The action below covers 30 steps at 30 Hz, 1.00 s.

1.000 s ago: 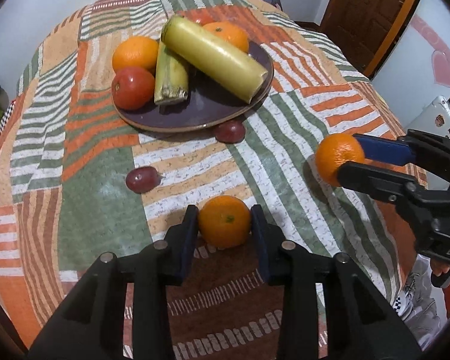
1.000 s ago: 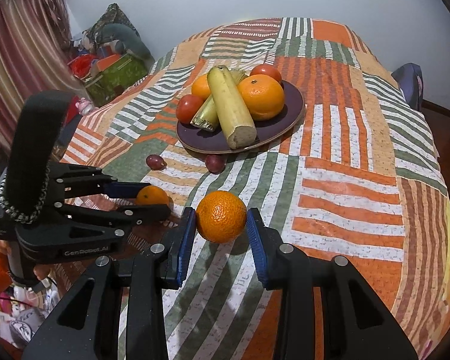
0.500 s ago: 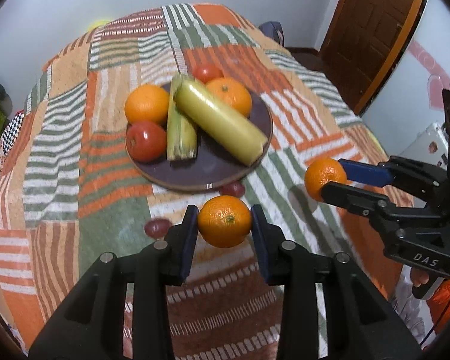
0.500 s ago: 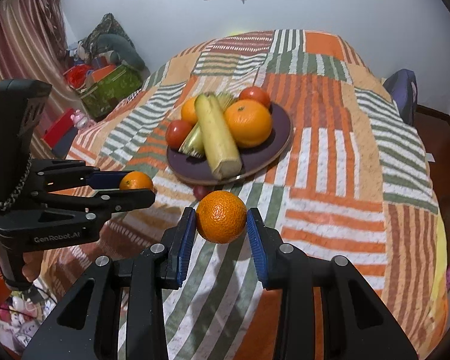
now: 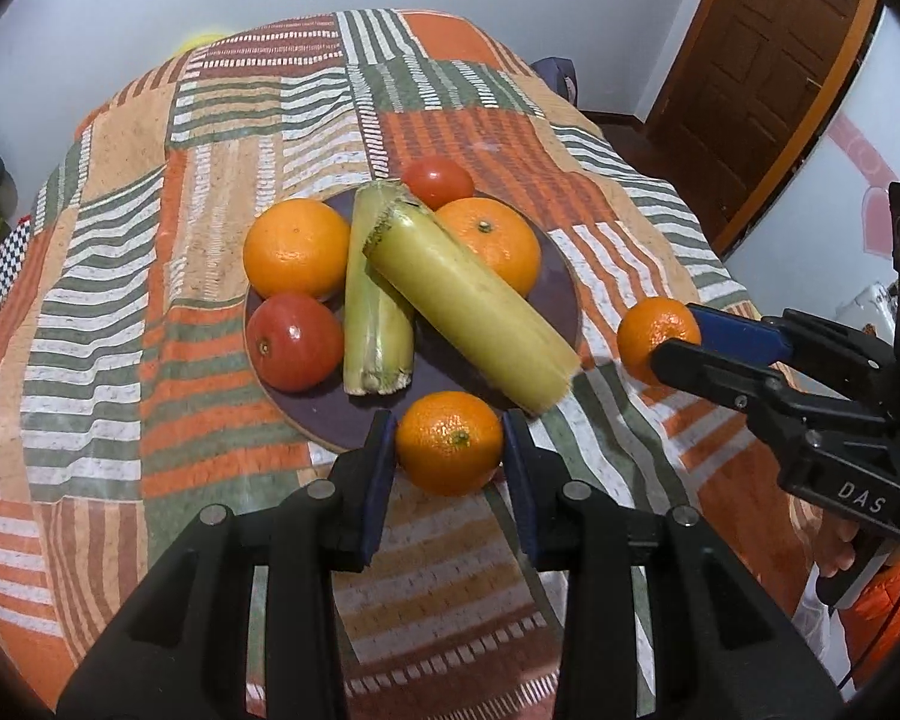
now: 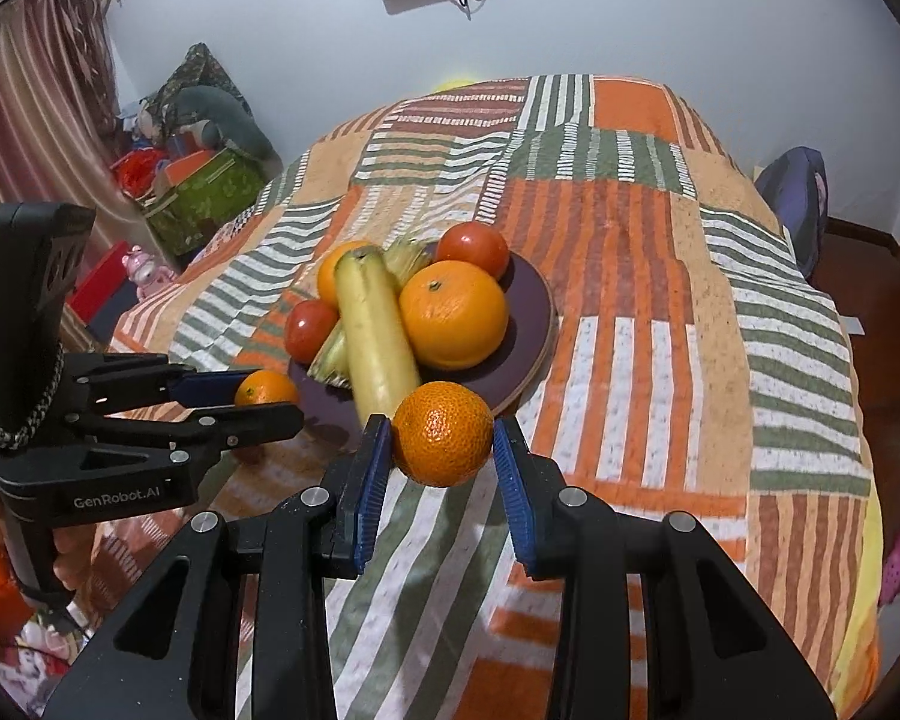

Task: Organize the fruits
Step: 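Lower the left tool's mandarin onto the plate rim while the right tool places its mandarin, then open both tools and withdraw them from the plate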

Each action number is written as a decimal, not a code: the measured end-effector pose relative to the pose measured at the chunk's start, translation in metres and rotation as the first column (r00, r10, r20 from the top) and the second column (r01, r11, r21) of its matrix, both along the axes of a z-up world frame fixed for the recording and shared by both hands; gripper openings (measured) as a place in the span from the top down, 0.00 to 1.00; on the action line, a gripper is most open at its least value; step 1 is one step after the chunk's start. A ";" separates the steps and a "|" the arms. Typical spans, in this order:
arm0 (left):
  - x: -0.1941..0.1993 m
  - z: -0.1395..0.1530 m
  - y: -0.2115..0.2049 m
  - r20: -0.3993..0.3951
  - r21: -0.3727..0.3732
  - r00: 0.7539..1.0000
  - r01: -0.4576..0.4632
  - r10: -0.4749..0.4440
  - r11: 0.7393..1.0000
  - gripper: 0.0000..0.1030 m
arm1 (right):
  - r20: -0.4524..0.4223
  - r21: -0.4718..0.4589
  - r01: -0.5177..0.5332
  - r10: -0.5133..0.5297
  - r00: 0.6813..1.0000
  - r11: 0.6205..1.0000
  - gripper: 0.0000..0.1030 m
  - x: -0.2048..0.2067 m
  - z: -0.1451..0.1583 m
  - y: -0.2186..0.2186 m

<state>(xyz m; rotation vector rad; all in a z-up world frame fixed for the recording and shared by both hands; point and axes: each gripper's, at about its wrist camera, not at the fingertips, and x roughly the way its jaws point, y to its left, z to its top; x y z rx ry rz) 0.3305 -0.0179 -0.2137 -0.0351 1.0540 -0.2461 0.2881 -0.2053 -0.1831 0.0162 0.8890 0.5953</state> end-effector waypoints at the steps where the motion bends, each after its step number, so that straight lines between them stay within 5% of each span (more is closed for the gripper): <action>1: 0.003 -0.002 0.002 -0.004 -0.005 1.000 -0.002 0.002 1.000 0.66 | -0.001 -0.002 0.000 0.000 1.000 1.000 0.69 0.003 -0.001 0.001; 30: 0.026 -0.037 -0.005 -0.045 -0.029 0.999 0.030 -0.031 0.999 0.66 | -0.018 -0.020 -0.013 0.012 1.000 1.000 0.68 0.044 -0.031 0.017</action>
